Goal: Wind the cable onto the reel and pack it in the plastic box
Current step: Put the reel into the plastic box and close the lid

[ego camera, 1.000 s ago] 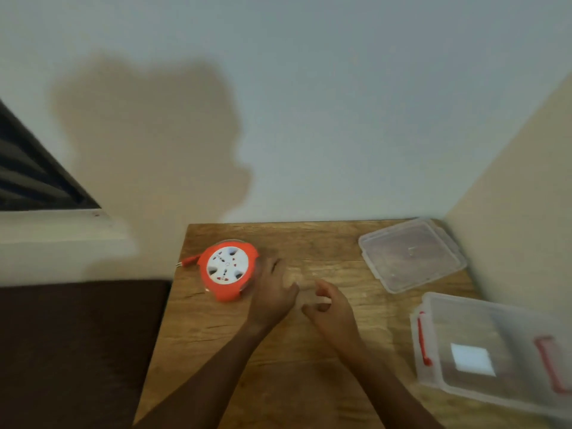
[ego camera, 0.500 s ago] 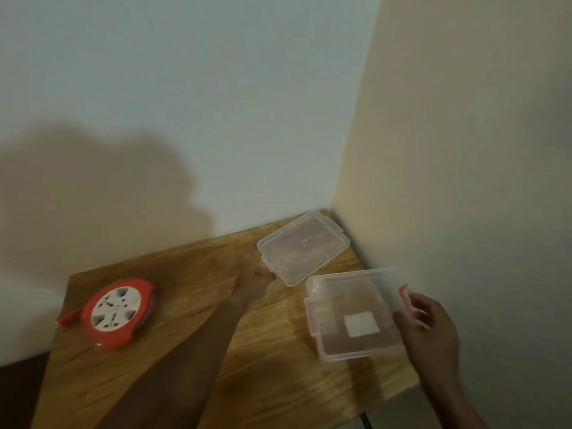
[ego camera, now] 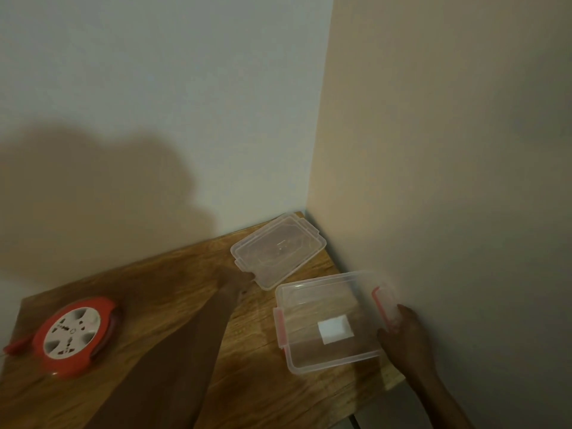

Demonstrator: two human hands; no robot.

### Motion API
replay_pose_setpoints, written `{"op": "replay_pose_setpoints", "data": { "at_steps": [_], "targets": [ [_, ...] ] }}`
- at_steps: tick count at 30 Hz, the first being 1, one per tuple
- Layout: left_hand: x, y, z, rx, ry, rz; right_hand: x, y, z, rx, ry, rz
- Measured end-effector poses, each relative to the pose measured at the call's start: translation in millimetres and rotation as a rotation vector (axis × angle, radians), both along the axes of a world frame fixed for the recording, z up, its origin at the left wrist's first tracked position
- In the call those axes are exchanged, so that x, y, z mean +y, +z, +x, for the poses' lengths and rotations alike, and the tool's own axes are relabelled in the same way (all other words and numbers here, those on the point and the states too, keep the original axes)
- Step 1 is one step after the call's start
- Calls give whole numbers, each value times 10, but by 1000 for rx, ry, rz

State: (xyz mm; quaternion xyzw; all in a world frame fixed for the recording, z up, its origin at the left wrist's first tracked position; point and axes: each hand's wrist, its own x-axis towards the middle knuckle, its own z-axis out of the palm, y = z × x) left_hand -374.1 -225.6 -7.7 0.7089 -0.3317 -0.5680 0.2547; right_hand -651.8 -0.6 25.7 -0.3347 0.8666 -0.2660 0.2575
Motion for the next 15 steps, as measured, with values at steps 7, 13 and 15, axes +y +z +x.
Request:
{"op": "replay_pose_setpoints", "data": {
  "at_steps": [7, 13, 15],
  "targets": [
    [-45, 150, 167, 210, 90, -42, -72, 31, 1, -124, 86, -71],
    [-86, 358, 934, 221, 165, -177, -394, 58, 325, -220, 243, -145],
    [-42, 508, 1203, 199, 169, -224, -547, 70, 491, -238, 323, -132]
  ]
}}
